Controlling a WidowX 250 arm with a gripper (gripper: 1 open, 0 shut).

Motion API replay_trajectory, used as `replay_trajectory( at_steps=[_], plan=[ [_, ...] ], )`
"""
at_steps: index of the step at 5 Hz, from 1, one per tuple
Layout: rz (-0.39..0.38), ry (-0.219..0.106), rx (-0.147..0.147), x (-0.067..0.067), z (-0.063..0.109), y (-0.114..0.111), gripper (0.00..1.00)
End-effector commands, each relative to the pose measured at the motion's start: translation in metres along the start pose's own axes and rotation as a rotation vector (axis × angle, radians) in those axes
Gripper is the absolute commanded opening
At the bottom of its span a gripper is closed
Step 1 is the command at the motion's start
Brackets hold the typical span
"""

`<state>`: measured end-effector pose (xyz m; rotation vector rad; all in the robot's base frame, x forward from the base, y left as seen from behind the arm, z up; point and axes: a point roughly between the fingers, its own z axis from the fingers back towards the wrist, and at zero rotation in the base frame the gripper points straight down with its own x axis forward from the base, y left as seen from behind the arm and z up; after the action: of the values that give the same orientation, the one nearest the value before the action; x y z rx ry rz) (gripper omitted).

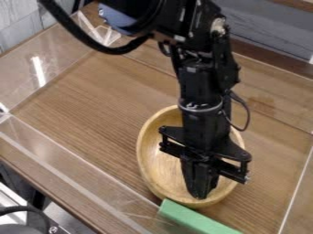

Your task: Remove the green block from inside the brown bowl and put it on the table

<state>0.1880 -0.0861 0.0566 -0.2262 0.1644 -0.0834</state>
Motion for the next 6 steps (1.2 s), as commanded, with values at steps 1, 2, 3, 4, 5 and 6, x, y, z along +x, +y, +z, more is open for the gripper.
replay_trajectory(
  at_steps=[1, 2, 3, 4, 5, 6],
  plan=[
    [-0.005, -0.029, -0.007, 0.0036, 0.0054, 0.0013, 0.00],
    [-0.004, -0.030, -0.012, 0.0036, 0.0064, 0.0024, 0.00],
    [-0.003, -0.030, -0.018, 0.0036, 0.0074, 0.0035, 0.00],
    [-0.001, -0.030, -0.023, 0.0035, 0.0080, 0.0044, 0.00],
    [0.001, -0.029, -0.029, 0.0037, 0.0078, 0.0054, 0.00],
    [0.002, -0.027, -0.034, 0.0039, 0.0078, 0.0062, 0.00]
  ],
)
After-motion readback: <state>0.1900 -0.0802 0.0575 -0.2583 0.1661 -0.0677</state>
